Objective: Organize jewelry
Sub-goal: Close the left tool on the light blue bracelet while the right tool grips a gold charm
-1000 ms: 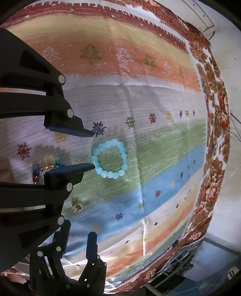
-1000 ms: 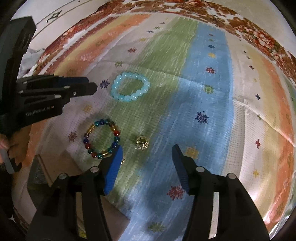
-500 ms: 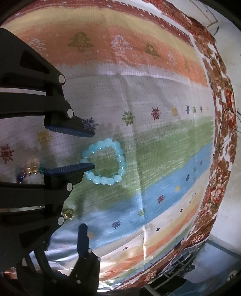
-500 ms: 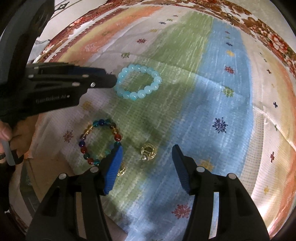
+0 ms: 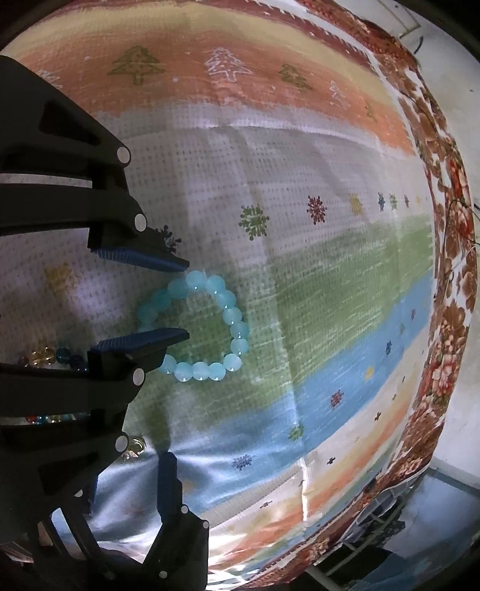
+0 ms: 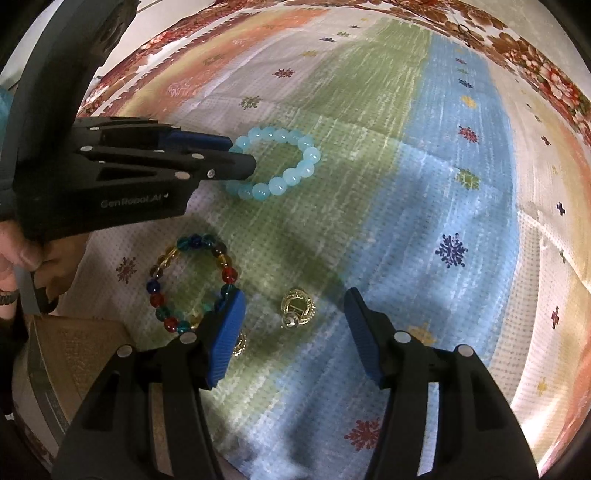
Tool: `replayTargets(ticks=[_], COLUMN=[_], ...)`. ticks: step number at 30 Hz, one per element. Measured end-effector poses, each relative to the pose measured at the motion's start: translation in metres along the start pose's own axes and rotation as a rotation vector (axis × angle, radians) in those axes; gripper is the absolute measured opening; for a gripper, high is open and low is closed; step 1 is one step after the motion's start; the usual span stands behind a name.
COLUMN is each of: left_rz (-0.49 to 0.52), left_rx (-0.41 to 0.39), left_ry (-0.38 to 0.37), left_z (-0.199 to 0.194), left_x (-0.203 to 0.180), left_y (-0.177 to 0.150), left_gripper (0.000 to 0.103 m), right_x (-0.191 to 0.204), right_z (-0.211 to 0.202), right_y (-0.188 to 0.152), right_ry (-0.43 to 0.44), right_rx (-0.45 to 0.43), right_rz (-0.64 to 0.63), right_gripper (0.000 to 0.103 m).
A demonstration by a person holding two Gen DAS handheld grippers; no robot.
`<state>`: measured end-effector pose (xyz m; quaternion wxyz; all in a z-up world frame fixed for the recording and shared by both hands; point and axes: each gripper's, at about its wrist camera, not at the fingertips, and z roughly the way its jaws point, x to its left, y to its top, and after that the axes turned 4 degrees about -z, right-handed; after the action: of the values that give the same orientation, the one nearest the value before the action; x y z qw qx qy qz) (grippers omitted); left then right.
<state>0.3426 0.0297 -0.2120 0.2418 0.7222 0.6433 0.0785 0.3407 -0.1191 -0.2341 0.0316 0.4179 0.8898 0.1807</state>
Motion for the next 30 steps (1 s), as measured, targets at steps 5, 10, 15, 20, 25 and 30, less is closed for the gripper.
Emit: replayTargets(ticks=[5,10,15,20,25,30], left_rz=[-0.004,0.021,0.055,0.03,0.028,0.005], left_rx=[-0.002,-0.008,-0.026,-0.035,-0.043,-0.05], left_ry=[-0.004,0.022,0.077,0.071,0.075,0.055], left_z=[0.001,0.003,0.004,0.002,0.001,-0.001], left_x=[0.002,-0.002,-0.003,0.002,0.001,0.004], left_y=[-0.001,-0.002,-0.006,-0.005,-0.005,-0.005], left_gripper=[0.031,0.031,0.014,0.011,0.011,0.011], right_x=[-0.002,-0.003,-0.007,-0.009,-0.009,-0.007], right_z=[0.001,0.002,0.002,0.001,-0.001,-0.005], right_y=[-0.002,-0.001,-0.001,-0.003,-0.004,-0.005], right_ry=[0.012,-0.006,-0.012,-0.055,-0.066,-0.079], right_rx=[-0.008,-0.001,-0.01,-0.018,-0.021,-0.026], right_rz=[0.012,-0.003,0.014,0.016,0.014,0.021], right_gripper=[0.058,0.051,0.044,0.025,0.018,0.017])
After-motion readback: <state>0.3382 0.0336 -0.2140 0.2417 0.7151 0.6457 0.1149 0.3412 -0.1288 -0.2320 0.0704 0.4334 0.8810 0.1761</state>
